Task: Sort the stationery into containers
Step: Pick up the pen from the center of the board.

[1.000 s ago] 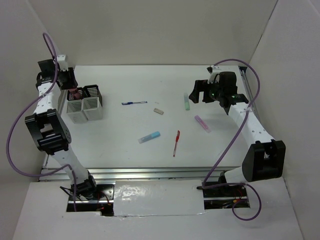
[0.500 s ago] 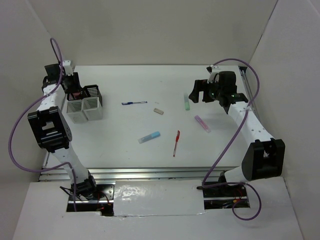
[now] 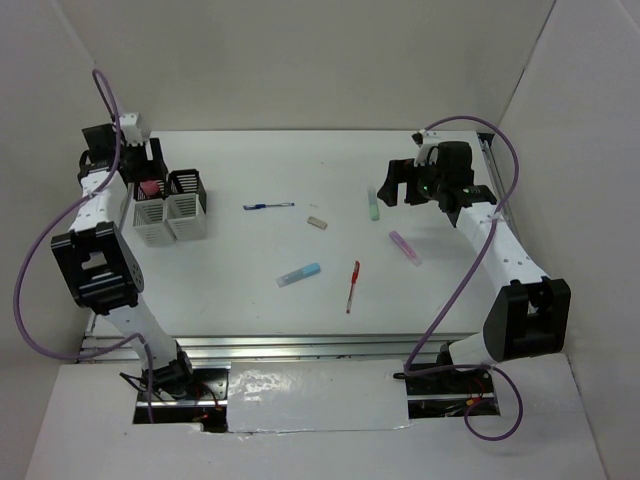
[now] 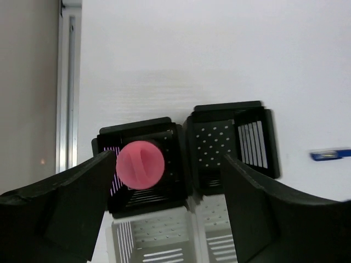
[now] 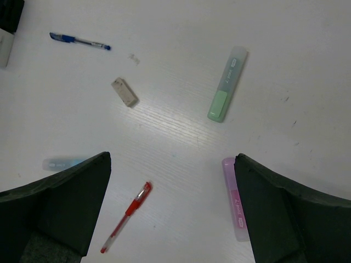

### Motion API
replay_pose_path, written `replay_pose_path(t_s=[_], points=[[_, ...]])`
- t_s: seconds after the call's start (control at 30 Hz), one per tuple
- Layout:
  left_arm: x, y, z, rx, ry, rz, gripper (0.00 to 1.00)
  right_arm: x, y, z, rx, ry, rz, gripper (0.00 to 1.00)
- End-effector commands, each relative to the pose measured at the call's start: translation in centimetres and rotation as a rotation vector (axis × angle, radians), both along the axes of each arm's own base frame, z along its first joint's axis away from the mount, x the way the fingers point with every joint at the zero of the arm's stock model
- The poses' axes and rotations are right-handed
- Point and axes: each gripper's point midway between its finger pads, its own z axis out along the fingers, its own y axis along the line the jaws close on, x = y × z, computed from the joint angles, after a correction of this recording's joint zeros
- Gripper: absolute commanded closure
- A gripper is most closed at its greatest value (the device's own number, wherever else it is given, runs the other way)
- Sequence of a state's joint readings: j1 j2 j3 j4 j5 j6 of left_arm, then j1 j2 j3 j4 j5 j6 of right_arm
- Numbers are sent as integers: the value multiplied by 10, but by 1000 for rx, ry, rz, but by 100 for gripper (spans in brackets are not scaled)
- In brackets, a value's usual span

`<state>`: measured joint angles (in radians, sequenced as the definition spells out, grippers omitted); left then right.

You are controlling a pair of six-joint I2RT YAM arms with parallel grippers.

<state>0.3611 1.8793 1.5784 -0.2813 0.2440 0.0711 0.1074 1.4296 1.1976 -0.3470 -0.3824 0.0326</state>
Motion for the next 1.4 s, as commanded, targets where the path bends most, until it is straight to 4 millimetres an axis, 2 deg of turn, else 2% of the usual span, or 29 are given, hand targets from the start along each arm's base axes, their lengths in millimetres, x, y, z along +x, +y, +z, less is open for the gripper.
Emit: replay_pose_path(t_s=[0.0, 0.03, 0.07, 0.1, 0.13, 0.17, 0.23, 0.27, 0.3, 0.33, 0.37, 0.4, 0.53, 0.6, 0.63, 0.77, 0.8, 0.83, 0.87, 0.9, 0.93, 1.0, 1.17, 1.37], points=[[0, -24, 113, 34, -288, -81, 11, -3, 7, 19, -2, -31, 39, 1], [-2, -33, 123, 22, -310, -110, 12, -5, 5, 17, -2, -22, 37, 1], [-6, -41, 142, 24, -347, -133, 12, -7, 6, 14, 1, -8, 44, 1], [-8, -48, 149, 21, -362, -153, 12, -8, 6, 11, -21, -11, 62, 1], [-9, -55, 153, 22, -371, -174, 13, -9, 6, 10, -24, -9, 68, 1], [-13, -73, 159, 23, -374, -226, 14, -12, 6, 7, -29, 1, 76, 1], [-17, -96, 154, 86, -347, -327, 17, -15, 6, 3, -33, 10, 82, 1], [-17, -123, 153, 105, -338, -398, 18, -17, 6, 1, -39, 16, 86, 1], [-22, -135, 141, 147, -290, -461, 20, -18, 6, 0, -44, 17, 90, 1], [-22, -164, 129, 166, -256, -528, 21, -21, 4, -5, -54, 26, 93, 2], [-23, -176, 125, 186, -236, -558, 22, -23, 4, -6, -59, 29, 92, 3], [-27, -188, 112, 213, -191, -603, 27, -23, 1, -8, -69, 34, 81, 3], [-29, -260, 73, 247, -85, -779, 34, -30, -4, -23, -107, 80, 91, 6], [-30, -272, 48, 278, 5, -826, 37, -32, -6, -28, -117, 89, 87, 8], [-22, -287, 32, 285, 46, -865, 39, -35, -7, -32, -120, 98, 87, 8], [-3, -302, -9, 288, 160, -924, 51, -41, -6, -40, -119, 125, 99, 10], [2, -305, -28, 275, 193, -939, 52, -44, -6, -43, -119, 135, 106, 10], [10, -310, -24, 280, 176, -943, 53, -44, -6, -44, -120, 135, 103, 10], [14, -312, -29, 284, 180, -948, 54, -45, -6, -45, -120, 137, 106, 10], [17, -319, -45, 281, 204, -969, 54, -47, -5, -46, -119, 139, 114, 10], [21, -324, -43, 291, 192, -987, 54, -48, -5, -47, -122, 144, 114, 10], [22, -332, -60, 303, 219, -1016, 55, -50, -5, -50, -122, 154, 118, 10], [17, -336, -96, 330, 279, -1064, 57, -52, -7, -53, -127, 164, 118, 10], [10, -332, -122, 324, 342, -1092, 57, -51, -8, -53, -129, 170, 121, 11]])
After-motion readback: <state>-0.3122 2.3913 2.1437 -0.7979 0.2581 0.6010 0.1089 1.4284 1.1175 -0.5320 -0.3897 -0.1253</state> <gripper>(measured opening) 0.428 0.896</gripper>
